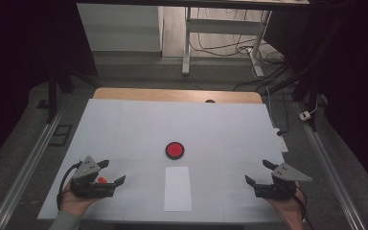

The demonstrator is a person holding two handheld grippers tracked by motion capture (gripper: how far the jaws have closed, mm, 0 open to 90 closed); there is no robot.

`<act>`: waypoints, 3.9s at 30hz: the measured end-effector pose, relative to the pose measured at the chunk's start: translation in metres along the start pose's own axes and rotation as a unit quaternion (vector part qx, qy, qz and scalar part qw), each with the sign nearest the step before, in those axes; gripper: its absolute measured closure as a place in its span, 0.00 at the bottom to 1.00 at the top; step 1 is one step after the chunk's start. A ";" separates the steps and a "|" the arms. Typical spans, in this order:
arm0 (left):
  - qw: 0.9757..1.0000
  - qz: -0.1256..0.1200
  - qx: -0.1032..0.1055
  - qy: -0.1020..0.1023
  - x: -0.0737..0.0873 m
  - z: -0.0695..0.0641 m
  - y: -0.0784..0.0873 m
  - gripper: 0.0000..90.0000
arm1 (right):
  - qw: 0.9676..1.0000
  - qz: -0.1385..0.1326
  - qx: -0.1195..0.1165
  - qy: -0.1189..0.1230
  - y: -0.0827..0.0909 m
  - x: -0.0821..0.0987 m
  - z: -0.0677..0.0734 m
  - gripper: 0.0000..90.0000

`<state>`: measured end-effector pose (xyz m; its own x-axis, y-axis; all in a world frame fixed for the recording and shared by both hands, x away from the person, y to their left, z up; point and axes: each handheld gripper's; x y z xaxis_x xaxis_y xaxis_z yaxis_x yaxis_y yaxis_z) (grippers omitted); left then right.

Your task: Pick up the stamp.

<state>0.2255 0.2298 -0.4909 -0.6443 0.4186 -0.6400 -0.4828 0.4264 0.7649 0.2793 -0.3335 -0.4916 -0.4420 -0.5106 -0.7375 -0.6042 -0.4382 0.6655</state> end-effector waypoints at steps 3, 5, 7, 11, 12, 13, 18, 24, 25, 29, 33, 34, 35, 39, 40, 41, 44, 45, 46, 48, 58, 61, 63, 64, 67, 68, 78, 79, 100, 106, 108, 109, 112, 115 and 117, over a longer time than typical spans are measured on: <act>1.000 0.000 -0.001 0.001 0.000 0.000 0.000 0.17 | 1.000 0.002 -0.007 0.005 -0.001 -0.001 0.000 0.16; 1.000 0.000 -0.001 0.002 0.000 0.000 0.000 0.17 | 1.000 -0.001 -0.008 0.006 -0.001 -0.002 0.000 0.16; 1.000 0.000 -0.001 0.002 0.000 0.000 0.000 0.17 | 1.000 -0.002 -0.007 0.007 -0.001 -0.003 0.001 0.16; 1.000 0.000 -0.001 0.002 0.000 0.000 0.001 0.17 | 1.000 -0.001 -0.012 0.004 -0.003 -0.005 0.002 0.17; 1.000 -0.001 0.001 0.003 0.000 -0.001 0.001 0.17 | 1.000 -0.001 -0.013 0.005 -0.003 -0.005 0.002 0.17; 1.000 -0.002 0.000 0.003 0.001 -0.001 0.002 0.17 | 1.000 0.000 -0.013 0.005 -0.003 -0.005 0.002 0.17; 1.000 -0.002 -0.001 -0.003 0.001 -0.003 0.003 0.17 | 1.000 0.001 -0.013 0.002 -0.001 -0.005 0.002 0.20; 1.000 -0.006 0.005 -0.005 -0.002 -0.005 0.005 0.18 | 1.000 -0.005 -0.013 -0.011 0.003 -0.002 0.001 0.23; 1.000 -0.005 0.005 -0.004 -0.002 -0.004 0.004 0.18 | 1.000 -0.008 -0.015 -0.012 0.002 -0.002 0.001 0.23; 1.000 -0.004 0.004 -0.002 -0.002 -0.002 0.004 0.18 | 1.000 -0.004 -0.015 -0.008 0.000 -0.003 0.002 0.24; 1.000 -0.009 0.001 -0.004 -0.003 -0.001 0.008 0.18 | 1.000 0.000 -0.015 -0.006 0.000 -0.003 0.006 0.25; 1.000 -0.009 0.001 -0.004 -0.003 -0.001 0.008 0.19 | 1.000 0.002 -0.012 -0.006 0.000 -0.003 0.006 0.25; 1.000 -0.010 0.001 -0.005 -0.003 -0.001 0.009 0.19 | 1.000 0.004 -0.011 -0.006 0.000 -0.003 0.007 0.25; 1.000 -0.006 -0.003 -0.005 -0.005 0.003 0.012 0.20 | 1.000 0.008 -0.009 -0.009 -0.001 -0.002 0.007 0.25; 1.000 -0.006 -0.003 -0.005 -0.005 0.003 0.012 0.21 | 1.000 0.008 -0.009 -0.009 -0.001 -0.002 0.007 0.25; 1.000 -0.004 -0.003 -0.002 -0.005 0.005 0.012 0.21 | 1.000 0.008 -0.010 -0.009 -0.002 -0.002 0.007 0.26; 1.000 0.002 -0.006 0.009 -0.002 0.011 0.013 0.23 | 1.000 0.012 -0.010 -0.008 -0.004 -0.002 0.008 0.26; 1.000 0.005 -0.009 0.016 0.000 0.015 0.013 0.23 | 1.000 0.013 -0.009 -0.007 -0.004 -0.002 0.008 0.26; 1.000 0.006 -0.010 0.017 0.001 0.017 0.014 0.24 | 1.000 0.012 -0.009 -0.007 -0.004 -0.002 0.008 0.26; 1.000 0.008 -0.011 0.018 0.002 0.018 0.014 0.26 | 1.000 0.014 -0.005 -0.005 -0.003 -0.001 0.009 0.26; 0.998 0.050 -0.029 0.028 0.019 0.031 0.006 0.29 | 1.000 0.021 -0.002 -0.006 -0.004 0.001 0.009 0.26; 0.997 0.061 -0.030 0.026 0.021 0.031 0.004 0.29 | 1.000 0.020 -0.002 -0.008 -0.004 0.001 0.009 0.26; 0.997 0.063 -0.030 0.028 0.023 0.032 0.003 0.30 | 1.000 0.021 -0.002 -0.008 -0.003 0.001 0.010 0.26; 0.997 0.064 -0.030 0.029 0.024 0.032 0.002 0.30 | 1.000 0.021 -0.002 -0.008 -0.003 0.001 0.010 0.26; 0.996 0.073 -0.030 0.032 0.028 0.033 -0.002 0.31 | 1.000 0.023 -0.002 -0.006 -0.003 0.002 0.011 0.26; 0.996 0.075 -0.030 0.033 0.029 0.034 -0.003 0.32 | 1.000 0.024 -0.001 -0.006 -0.004 0.002 0.011 0.26; 0.995 0.089 -0.025 0.027 0.036 0.034 -0.007 0.45 | 1.000 0.027 0.003 -0.008 -0.003 0.003 0.011 0.26; 0.995 0.090 -0.026 0.027 0.036 0.034 -0.008 0.46 | 1.000 0.028 0.002 -0.007 -0.003 0.003 0.011 0.26; 0.993 0.110 -0.022 0.019 0.037 0.036 -0.012 0.80 | 0.999 0.031 0.006 -0.009 -0.003 0.004 0.010 0.27; 0.994 0.105 -0.027 0.020 0.037 0.036 -0.009 0.80 | 0.999 0.031 0.006 -0.009 -0.003 0.004 0.010 0.27; 0.995 0.098 -0.025 0.023 0.037 0.037 -0.007 0.80 | 0.999 0.031 0.004 -0.009 -0.004 0.005 0.010 0.27; 0.995 0.096 -0.022 0.024 0.036 0.038 -0.006 0.80 | 0.999 0.031 0.004 -0.009 -0.004 0.005 0.010 0.27; 0.996 0.088 -0.020 0.026 0.036 0.038 -0.004 0.80 | 0.999 0.032 0.004 -0.009 -0.004 0.005 0.010 0.27; 0.997 0.076 -0.017 0.025 0.035 0.038 -0.003 0.80 | 0.999 0.033 0.004 -0.008 -0.004 0.005 0.011 0.27; 0.997 0.072 -0.016 0.023 0.034 0.037 -0.002 0.80 | 0.999 0.032 0.006 -0.008 -0.005 0.005 0.011 0.27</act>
<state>0.2264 0.2734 -0.5171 -0.7352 0.4358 -0.5192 -0.4007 0.3385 0.8514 0.2727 -0.3258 -0.4993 -0.4912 -0.5252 -0.6949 -0.5823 -0.3954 0.7104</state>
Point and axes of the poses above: each handheld gripper's, and its own axes: y roughly backward along the jaws, x roughly out of its underside, z roughly to its left, and after that the axes turned 15 degrees about z, right-handed
